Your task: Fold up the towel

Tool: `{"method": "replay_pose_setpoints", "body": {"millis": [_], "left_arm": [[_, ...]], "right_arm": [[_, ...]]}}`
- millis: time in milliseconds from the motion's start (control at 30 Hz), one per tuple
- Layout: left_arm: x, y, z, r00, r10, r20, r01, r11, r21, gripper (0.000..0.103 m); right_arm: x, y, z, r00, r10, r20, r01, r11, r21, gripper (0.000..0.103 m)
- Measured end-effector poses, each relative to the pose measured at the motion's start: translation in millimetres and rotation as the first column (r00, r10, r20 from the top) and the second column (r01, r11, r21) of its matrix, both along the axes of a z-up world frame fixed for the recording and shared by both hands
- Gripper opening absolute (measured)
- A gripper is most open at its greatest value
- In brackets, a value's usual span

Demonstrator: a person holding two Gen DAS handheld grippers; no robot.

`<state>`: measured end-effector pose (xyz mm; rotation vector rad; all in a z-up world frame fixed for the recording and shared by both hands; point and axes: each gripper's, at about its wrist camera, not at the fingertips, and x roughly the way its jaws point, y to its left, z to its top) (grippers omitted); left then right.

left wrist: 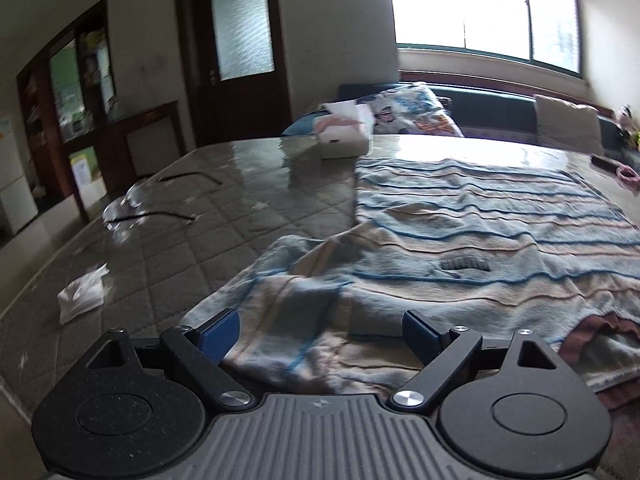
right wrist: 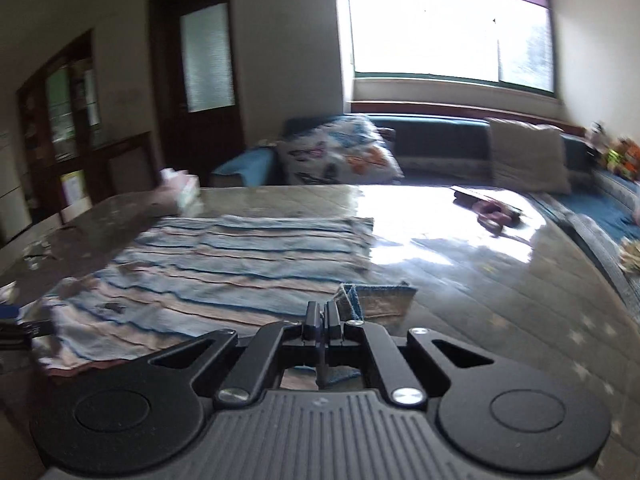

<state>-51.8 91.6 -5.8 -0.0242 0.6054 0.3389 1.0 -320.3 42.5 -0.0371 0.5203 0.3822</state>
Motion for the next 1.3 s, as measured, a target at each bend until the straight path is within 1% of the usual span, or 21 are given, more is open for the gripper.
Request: {"method": "replay_pose_setpoints", "body": {"millis": [100, 267, 333, 400, 467, 533, 600, 733, 767, 867, 933, 1067, 1200, 1300], "left_arm": [[-2.6, 11.9, 0.5, 0.999, 0.042, -0.004, -0.042, 0.999, -0.02, 0.087], [-1.9, 26.2, -2.0, 0.997, 0.079, -0.021, -0.081, 0.995, -0.062, 0.081], [-1.7, 29.8, -3.1, 0.996, 0.086, -0.029, -0.088, 0.993, -0.083, 0.078], [-1.7, 32.5, -4.0, 0.995, 0.092, -0.034, -0.095, 0.991, -0.097, 0.073], [-1.3, 34.8, -4.8, 0.994, 0.097, -0.039, -0.101, 0.989, -0.107, 0.07], [-0.4, 37.7, -5.6, 0.994, 0.103, -0.045, -0.108, 0.987, -0.121, 0.064], [-0.6, 40.5, -5.3, 0.993, 0.11, -0.044, -0.115, 0.984, -0.136, 0.062], [0.4, 43.7, -4.1, 0.992, 0.114, -0.045, -0.12, 0.981, -0.15, 0.06], [0.6, 44.3, -3.7, 0.992, 0.115, -0.045, -0.121, 0.981, -0.153, 0.059], [-0.3, 48.3, -2.2, 0.992, 0.12, -0.047, -0.126, 0.976, -0.18, 0.059], [-0.3, 51.2, -0.9, 0.992, 0.12, -0.047, -0.127, 0.972, -0.197, 0.059], [2.9, 52.8, 0.5, 0.991, 0.122, -0.05, -0.13, 0.969, -0.21, 0.059], [6.7, 52.1, 0.5, 0.991, 0.124, -0.055, -0.133, 0.969, -0.209, 0.059], [8.1, 52.1, 0.9, 0.99, 0.126, -0.058, -0.135, 0.968, -0.211, 0.059]], "right_arm": [[3.2, 31.5, 5.3, 0.995, 0.101, 0.011, -0.101, 0.995, -0.015, 0.001], [5.7, 79.0, -3.0, 0.971, 0.237, -0.006, -0.238, 0.971, -0.028, 0.001], [3.0, 89.8, -5.6, 0.958, 0.287, -0.014, -0.287, 0.958, -0.021, 0.002], [0.3, 97.6, -6.8, 0.944, 0.329, -0.022, -0.329, 0.944, -0.013, 0.007], [-2.2, 96.6, -5.6, 0.941, 0.338, -0.012, -0.338, 0.941, -0.025, 0.008], [-1.1, 93.3, -6.3, 0.944, 0.329, -0.015, -0.329, 0.943, -0.056, 0.008], [6.0, 85.6, -12.3, 0.953, 0.298, -0.048, -0.301, 0.948, -0.101, 0.008], [21.9, 71.2, -33.6, 0.967, 0.229, -0.11, -0.247, 0.95, -0.193, 0.012], [25.8, 68.7, -37.6, 0.969, 0.217, -0.122, -0.238, 0.951, -0.198, 0.012], [38.5, 59.3, -51.1, 0.972, 0.173, -0.158, -0.206, 0.953, -0.222, 0.018], [45.9, 51.2, -60.4, 0.974, 0.136, -0.179, -0.178, 0.954, -0.241, 0.018], [46.3, 36.0, -60.0, 0.982, 0.073, -0.175, -0.121, 0.953, -0.278, 0.019], [49.3, 29.2, -55.8, 0.988, 0.044, -0.149, -0.088, 0.951, -0.298, 0.019], [60.7, 31.3, -52.4, 0.99, 0.052, -0.129, -0.085, 0.961, -0.262, 0.019]]}}
